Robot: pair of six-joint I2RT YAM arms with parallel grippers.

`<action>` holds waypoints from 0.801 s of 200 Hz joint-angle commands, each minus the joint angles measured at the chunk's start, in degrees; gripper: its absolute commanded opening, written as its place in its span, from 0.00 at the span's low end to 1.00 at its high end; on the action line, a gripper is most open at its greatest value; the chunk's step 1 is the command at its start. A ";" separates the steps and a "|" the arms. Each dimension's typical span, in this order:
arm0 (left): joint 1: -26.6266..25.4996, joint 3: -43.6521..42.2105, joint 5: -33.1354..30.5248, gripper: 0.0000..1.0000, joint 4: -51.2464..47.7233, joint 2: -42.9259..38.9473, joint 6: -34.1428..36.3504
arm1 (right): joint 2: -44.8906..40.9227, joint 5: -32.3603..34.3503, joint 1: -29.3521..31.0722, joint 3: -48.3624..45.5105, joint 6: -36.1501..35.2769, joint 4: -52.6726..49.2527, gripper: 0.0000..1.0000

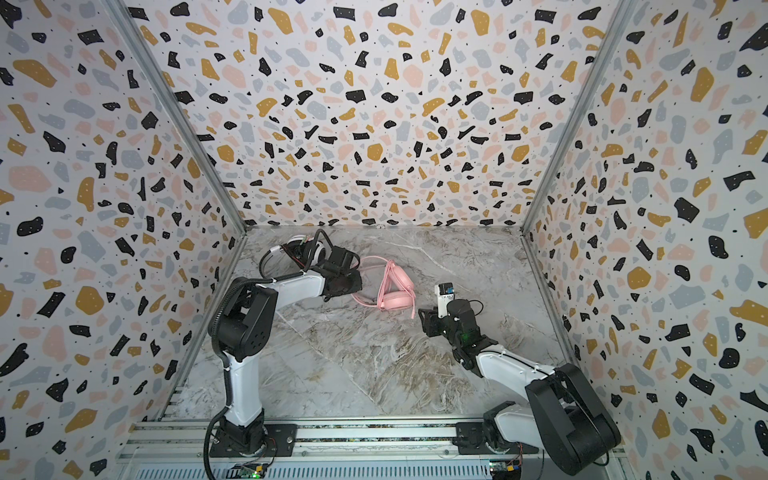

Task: Wrap the headphones
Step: 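Set the wrapped pink headset on the table with the left gripper and release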

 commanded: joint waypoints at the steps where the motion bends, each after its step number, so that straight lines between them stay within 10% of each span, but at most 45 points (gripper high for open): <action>1: -0.18 1.85 2.76 0.16 1.43 0.50 -1.62 | -0.91 0.48 -0.14 -0.50 0.55 0.96 0.55; 57: -0.02 1.92 3.94 0.33 0.62 0.07 -3.47 | -0.20 0.13 -0.14 -0.18 0.70 0.90 0.55; 77: -0.03 1.49 2.43 0.61 0.22 -1.33 -2.31 | -0.39 0.00 -0.14 -0.26 0.66 1.23 0.55; 160: -0.04 -8.36 -0.21 0.62 1.11 -10.64 0.44 | -0.60 0.55 -0.22 -0.55 0.59 1.22 0.55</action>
